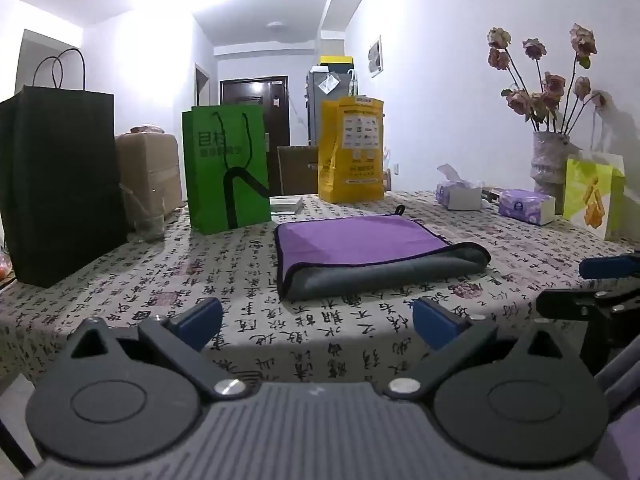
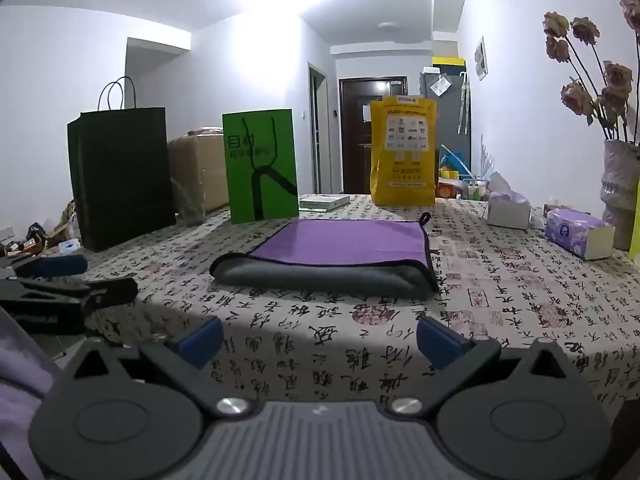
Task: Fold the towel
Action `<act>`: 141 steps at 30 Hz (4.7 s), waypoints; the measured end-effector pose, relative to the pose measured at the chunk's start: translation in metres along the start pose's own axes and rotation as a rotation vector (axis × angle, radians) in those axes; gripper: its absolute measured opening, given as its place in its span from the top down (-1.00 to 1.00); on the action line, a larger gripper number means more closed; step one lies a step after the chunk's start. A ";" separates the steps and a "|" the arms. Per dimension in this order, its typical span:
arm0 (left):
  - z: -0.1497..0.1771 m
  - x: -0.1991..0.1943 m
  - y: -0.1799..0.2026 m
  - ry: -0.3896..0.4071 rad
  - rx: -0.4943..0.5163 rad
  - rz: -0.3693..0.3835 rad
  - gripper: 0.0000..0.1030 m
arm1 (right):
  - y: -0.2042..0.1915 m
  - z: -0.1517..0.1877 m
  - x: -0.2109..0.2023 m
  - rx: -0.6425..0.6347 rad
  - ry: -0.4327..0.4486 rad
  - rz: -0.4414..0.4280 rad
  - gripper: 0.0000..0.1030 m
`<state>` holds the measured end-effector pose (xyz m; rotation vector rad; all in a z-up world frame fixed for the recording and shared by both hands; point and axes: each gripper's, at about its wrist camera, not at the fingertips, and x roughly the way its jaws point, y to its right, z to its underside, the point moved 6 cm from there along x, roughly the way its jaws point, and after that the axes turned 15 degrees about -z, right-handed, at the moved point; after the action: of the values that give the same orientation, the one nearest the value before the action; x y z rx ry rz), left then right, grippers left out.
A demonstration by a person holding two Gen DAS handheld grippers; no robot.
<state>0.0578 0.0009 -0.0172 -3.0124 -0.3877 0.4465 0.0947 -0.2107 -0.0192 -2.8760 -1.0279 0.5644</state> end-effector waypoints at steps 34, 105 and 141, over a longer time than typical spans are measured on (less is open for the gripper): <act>0.004 0.004 0.011 -0.013 0.024 0.030 -1.00 | 0.009 0.005 0.005 0.056 -0.024 0.021 -1.00; 0.008 0.011 0.019 -0.042 0.038 0.060 -1.00 | 0.010 0.014 0.017 0.089 -0.052 0.025 -1.00; -0.023 0.172 0.034 -0.148 -0.004 0.045 -0.98 | 0.121 -0.020 0.113 0.055 -0.075 0.106 -0.55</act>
<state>0.2315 0.0115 -0.0465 -3.0060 -0.3311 0.6764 0.2558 -0.2338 -0.0557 -2.8940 -0.8579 0.7000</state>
